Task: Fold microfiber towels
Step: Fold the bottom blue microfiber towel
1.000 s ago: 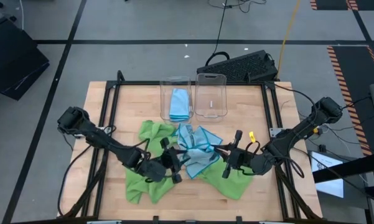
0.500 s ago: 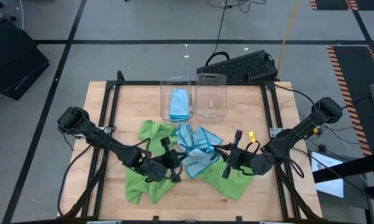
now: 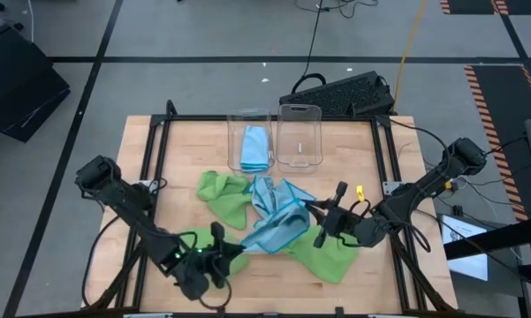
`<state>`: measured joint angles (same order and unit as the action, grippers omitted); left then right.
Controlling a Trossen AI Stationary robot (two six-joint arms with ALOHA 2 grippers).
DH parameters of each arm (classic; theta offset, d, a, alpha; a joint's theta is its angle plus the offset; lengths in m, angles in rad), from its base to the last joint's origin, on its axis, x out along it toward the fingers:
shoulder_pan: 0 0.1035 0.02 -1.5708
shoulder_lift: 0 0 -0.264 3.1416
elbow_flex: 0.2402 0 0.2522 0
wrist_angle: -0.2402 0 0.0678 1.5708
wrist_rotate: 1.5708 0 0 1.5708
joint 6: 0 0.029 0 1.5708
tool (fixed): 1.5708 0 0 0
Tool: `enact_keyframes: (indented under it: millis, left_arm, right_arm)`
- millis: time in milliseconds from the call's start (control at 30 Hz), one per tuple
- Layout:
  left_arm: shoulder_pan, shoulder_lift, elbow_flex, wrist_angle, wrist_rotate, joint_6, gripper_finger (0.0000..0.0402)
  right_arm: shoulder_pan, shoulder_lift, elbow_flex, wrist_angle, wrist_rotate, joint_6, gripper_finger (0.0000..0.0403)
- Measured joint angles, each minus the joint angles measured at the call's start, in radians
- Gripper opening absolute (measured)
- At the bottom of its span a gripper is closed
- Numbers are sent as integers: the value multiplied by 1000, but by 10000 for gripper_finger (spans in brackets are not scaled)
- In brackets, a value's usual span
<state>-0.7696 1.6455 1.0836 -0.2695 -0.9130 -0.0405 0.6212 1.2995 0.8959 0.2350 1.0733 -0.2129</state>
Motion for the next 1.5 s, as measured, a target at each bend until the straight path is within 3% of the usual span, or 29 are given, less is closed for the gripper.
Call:
enact_keyframes:
  millis: [267, 433, 533, 633, 833, 1100, 1367, 1500]
  left_arm:
    - [-1, 0, 0, -388, -72, -466, 126]
    - [0, 0, 0, -549, -158, -714, 185]
    - [7, 0, 0, -507, -232, -781, 206]
    - [35, 0, 0, -387, -241, -788, 218]
    - [106, 49, 0, -186, -145, -737, 245]
    - [175, 70, 0, -165, -30, -1010, 278]
    - [235, 92, 0, -122, 29, -991, 269]
    - [283, 100, 1, -62, 111, -927, 252]
  right_arm:
    - [6, 0, 0, 0, 3, 44, 4]
    - [9, 0, 0, 5, 122, 14, 4]
    - [8, 0, 0, 50, 161, -61, 4]
    - [9, 0, 0, 88, 158, -114, 4]
    - [9, 0, 0, 121, 157, -168, 4]
    - [9, 0, 0, 120, 157, -173, 4]
    - [9, 0, 0, 122, 155, -167, 4]
    - [9, 0, 0, 120, 153, -167, 4]
